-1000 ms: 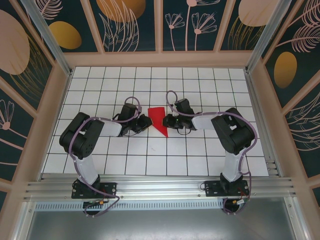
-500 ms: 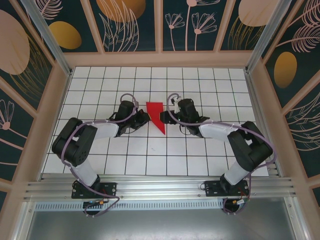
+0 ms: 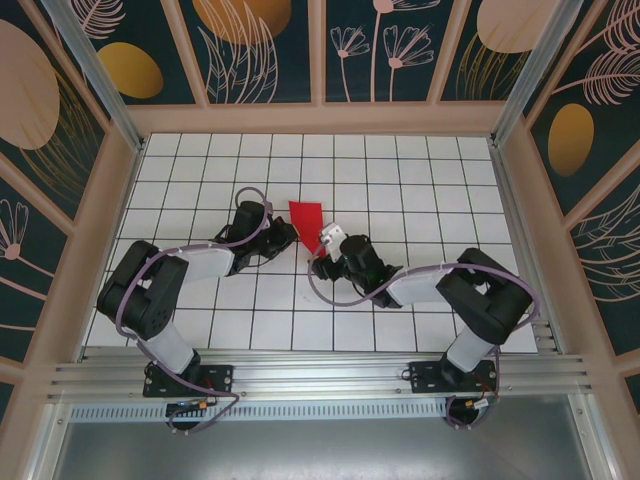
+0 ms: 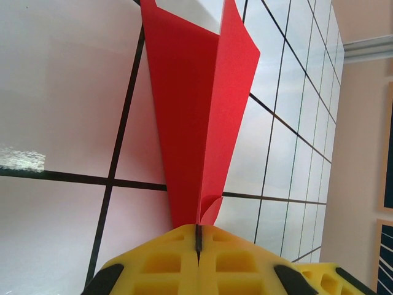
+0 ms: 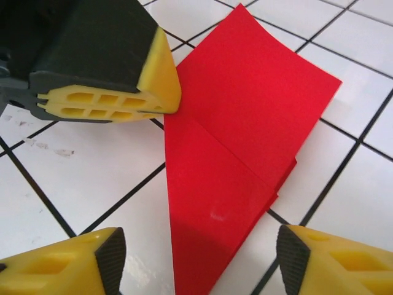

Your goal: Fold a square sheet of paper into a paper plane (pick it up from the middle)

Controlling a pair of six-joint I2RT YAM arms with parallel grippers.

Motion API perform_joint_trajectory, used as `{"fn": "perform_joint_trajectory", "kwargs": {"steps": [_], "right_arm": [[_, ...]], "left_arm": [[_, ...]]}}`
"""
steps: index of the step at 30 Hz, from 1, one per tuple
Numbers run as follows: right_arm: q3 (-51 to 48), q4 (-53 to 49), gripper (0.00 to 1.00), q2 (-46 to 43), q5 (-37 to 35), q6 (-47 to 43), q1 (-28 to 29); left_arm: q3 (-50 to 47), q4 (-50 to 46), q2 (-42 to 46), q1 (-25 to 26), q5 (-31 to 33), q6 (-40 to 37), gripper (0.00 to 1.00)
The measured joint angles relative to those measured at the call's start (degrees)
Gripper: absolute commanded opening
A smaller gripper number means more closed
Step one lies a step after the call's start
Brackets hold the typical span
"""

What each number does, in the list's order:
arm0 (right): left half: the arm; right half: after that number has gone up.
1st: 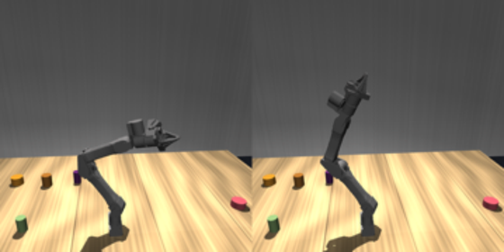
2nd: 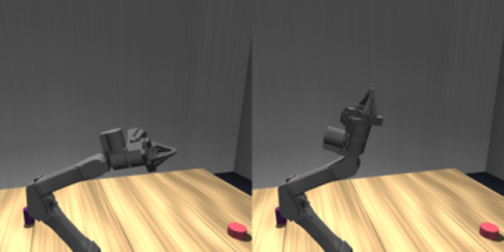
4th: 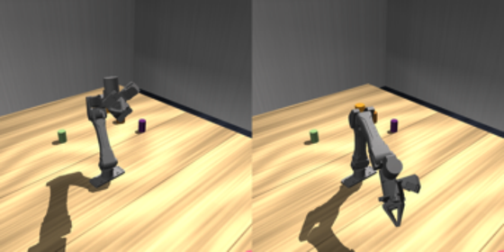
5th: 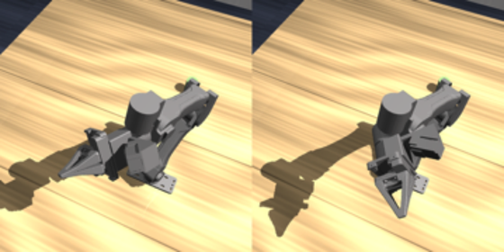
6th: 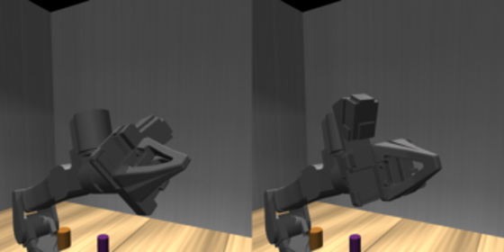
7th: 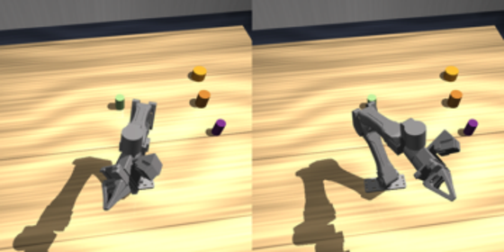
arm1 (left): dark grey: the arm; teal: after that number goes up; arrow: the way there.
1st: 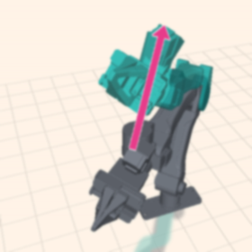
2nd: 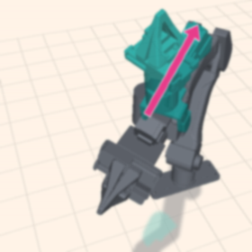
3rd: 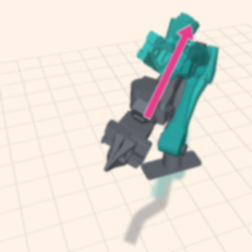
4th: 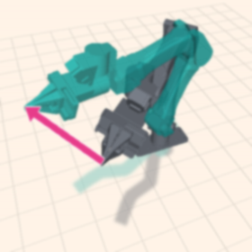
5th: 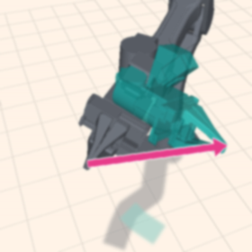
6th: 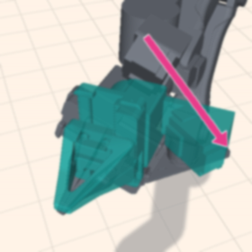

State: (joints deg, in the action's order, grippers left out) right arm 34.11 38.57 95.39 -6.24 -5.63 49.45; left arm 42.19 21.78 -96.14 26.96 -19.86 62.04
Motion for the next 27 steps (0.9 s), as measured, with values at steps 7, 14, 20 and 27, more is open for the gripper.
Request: {"fn": "perform_joint_trajectory", "kwargs": {"steps": [7, 14, 20, 27], "right_arm": [[2.54, 5.70, 0.55, 8.15, -3.28, -7.61, 2.16], [6.19, 9.07, 0.47, 13.25, -7.45, -11.67, 3.13], [8.63, 10.82, 0.32, 16.02, -9.86, -13.46, 3.54], [8.70, 12.72, 0.14, 17.40, -11.56, -14.29, 3.54]], "left_arm": [[0.00, -0.48, 0.52, 0.00, -0.02, 0.66, 0.00], [0.00, -1.05, 0.66, 0.00, -0.11, 1.18, 0.00], [-0.04, -1.05, 0.70, 0.00, -0.26, 1.31, 0.00], [-0.04, -1.07, 1.49, 0.00, -0.24, 1.31, 0.00]]}}
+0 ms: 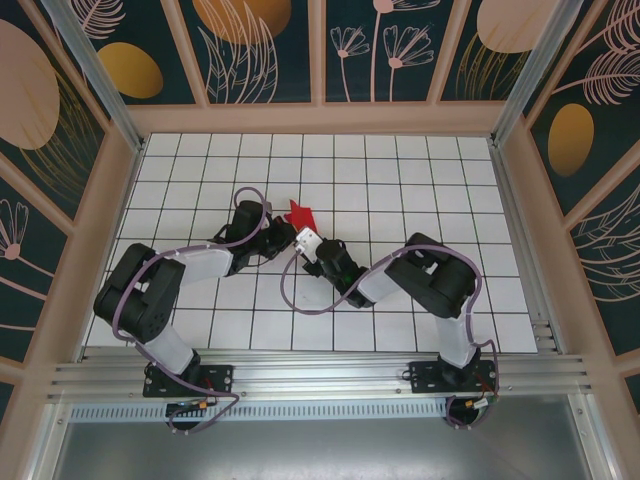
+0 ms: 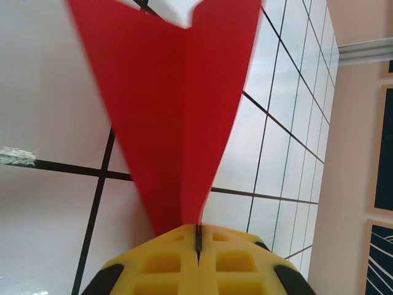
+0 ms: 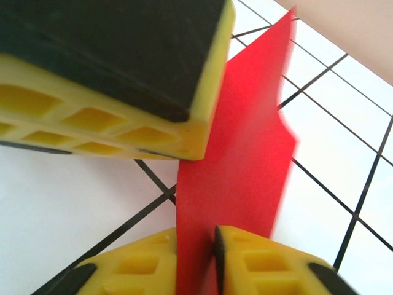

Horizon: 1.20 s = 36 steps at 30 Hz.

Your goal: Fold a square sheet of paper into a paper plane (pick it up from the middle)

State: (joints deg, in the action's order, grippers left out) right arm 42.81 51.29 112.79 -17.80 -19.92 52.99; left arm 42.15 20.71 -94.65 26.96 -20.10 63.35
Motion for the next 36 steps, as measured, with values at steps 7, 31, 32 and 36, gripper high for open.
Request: {"fn": "perform_joint_trajectory", "kwargs": {"steps": [7, 31, 32, 36], "right_arm": [[-1.57, 2.05, 0.00, -0.13, 1.55, 0.70, -0.20], [-3.85, -6.64, 0.00, -5.57, 31.21, 21.84, -8.50], [-3.82, -6.64, 0.00, -5.57, 32.11, 22.88, -8.87], [-3.80, -6.62, 0.00, -5.55, 36.28, 28.63, -11.10]], "left_arm": [[0.00, -1.05, 1.01, 0.00, 0.70, 0.17, 0.36], [-8.98, 1.44, 9.22, -5.22, 2.95, -5.35, 0.63], [-9.38, 1.90, 9.22, -5.22, 2.56, -5.53, 0.62], [-10.21, 4.37, 9.20, -5.22, 1.31, -6.64, 0.58]]}}
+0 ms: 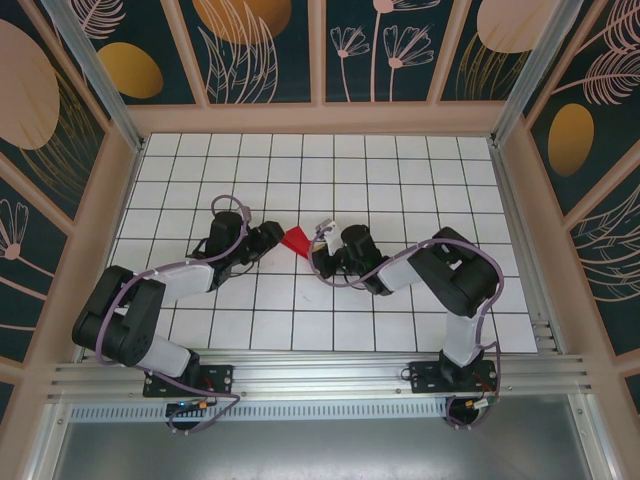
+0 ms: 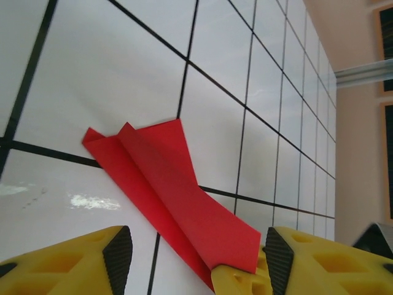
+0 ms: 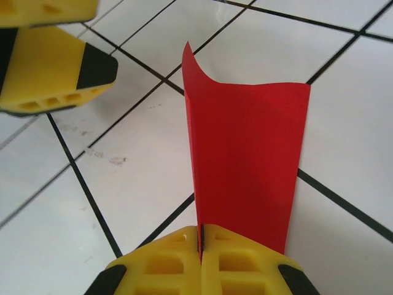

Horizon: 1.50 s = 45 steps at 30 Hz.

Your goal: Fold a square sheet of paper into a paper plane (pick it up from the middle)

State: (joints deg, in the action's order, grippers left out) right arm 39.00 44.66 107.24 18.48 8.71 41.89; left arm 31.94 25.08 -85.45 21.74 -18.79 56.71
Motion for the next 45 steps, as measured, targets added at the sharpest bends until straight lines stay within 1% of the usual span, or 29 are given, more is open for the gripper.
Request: {"fn": "perform_joint_trajectory", "kwargs": {"steps": [3, 7, 18, 21, 26, 34, 38, 42, 45], "right_arm": [[0.04, 0.09, 0.00, 0.35, 2.58, 4.35, -1.53], [0.24, 0.26, 0.00, 1.84, 4.94, 9.55, -2.86], [0.24, 1.31, 0.00, 2.58, 9.86, 16.96, -3.78], [0.24, 2.08, 0.03, 2.58, 10.58, 18.49, -4.33], [0.24, 2.97, 0.04, 3.19, 11.50, 20.17, -4.81], [0.24, 2.78, 0.03, 4.28, 12.02, 20.35, -4.83], [0.24, 2.47, 0.04, 4.35, 12.33, 20.31, -4.83], [0.26, 1.79, 0.08, 4.37, 12.94, 20.17, -4.85], [0.33, 1.60, 0.12, 4.35, 13.49, 20.17, -4.98]], "left_arm": [[-0.09, 2.14, -0.31, 0.00, -1.38, -0.98, 0.52], [-0.09, 5.01, -1.81, 0.00, -3.76, -1.81, 0.47], [-0.02, 6.69, -5.99, 0.96, -7.67, -3.34, 0.41], [0.35, 7.23, -7.48, 1.57, -8.26, -3.91, 0.39], [1.57, 8.37, -9.66, 2.25, -9.62, -4.44, 0.38], [2.91, 12.46, -12.15, 2.56, -12.28, -4.39, 0.36], [4.28, 12.35, -15.04, 2.62, -12.26, -4.39, 0.35], [5.70, 10.80, -16.63, 2.71, -11.82, -4.50, 0.33], [6.91, 9.38, -16.76, 2.71, -10.99, -4.83, 0.33]]}}
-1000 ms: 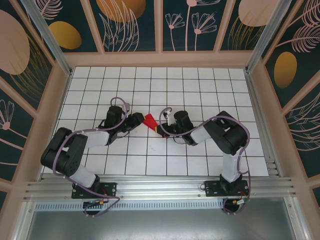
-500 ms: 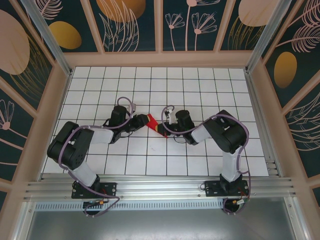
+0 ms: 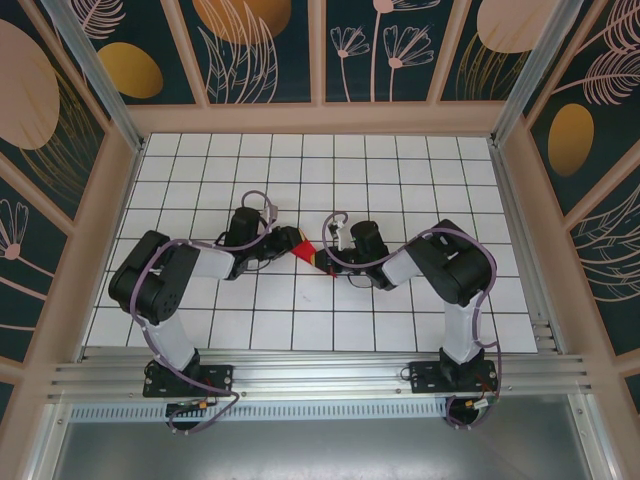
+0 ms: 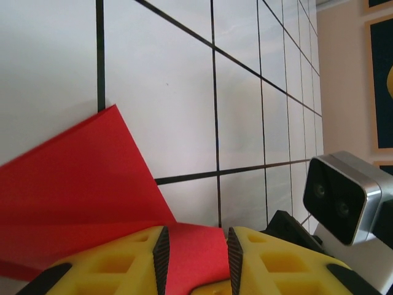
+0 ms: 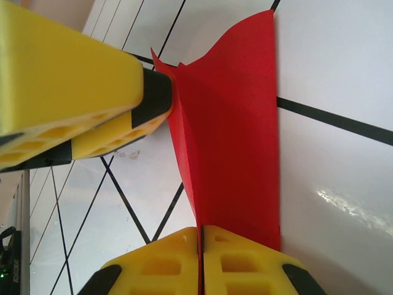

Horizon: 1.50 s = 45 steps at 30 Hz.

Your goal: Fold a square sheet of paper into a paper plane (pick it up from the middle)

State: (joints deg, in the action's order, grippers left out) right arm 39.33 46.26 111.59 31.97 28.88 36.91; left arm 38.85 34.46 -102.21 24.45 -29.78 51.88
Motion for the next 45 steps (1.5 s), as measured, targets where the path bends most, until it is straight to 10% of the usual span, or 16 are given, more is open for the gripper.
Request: {"fn": "perform_joint_trajectory", "kwargs": {"steps": [13, 28, 45], "right_arm": [[0.81, -0.17, 0.28, -0.11, 2.89, 0.48, -0.50], [0.74, -0.74, 0.02, 0.02, 2.54, 4.57, -1.99], [1.73, -1.73, 0.00, 1.42, 2.95, 9.94, -3.06]], "left_arm": [[1.46, -3.54, -1.68, 0.00, 0.90, -0.92, 0.33], [2.21, -4.24, -1.66, 0.00, 1.05, -2.82, 0.36], [0.02, -0.44, 0.15, 1.07, -1.11, -3.43, 0.36]]}}
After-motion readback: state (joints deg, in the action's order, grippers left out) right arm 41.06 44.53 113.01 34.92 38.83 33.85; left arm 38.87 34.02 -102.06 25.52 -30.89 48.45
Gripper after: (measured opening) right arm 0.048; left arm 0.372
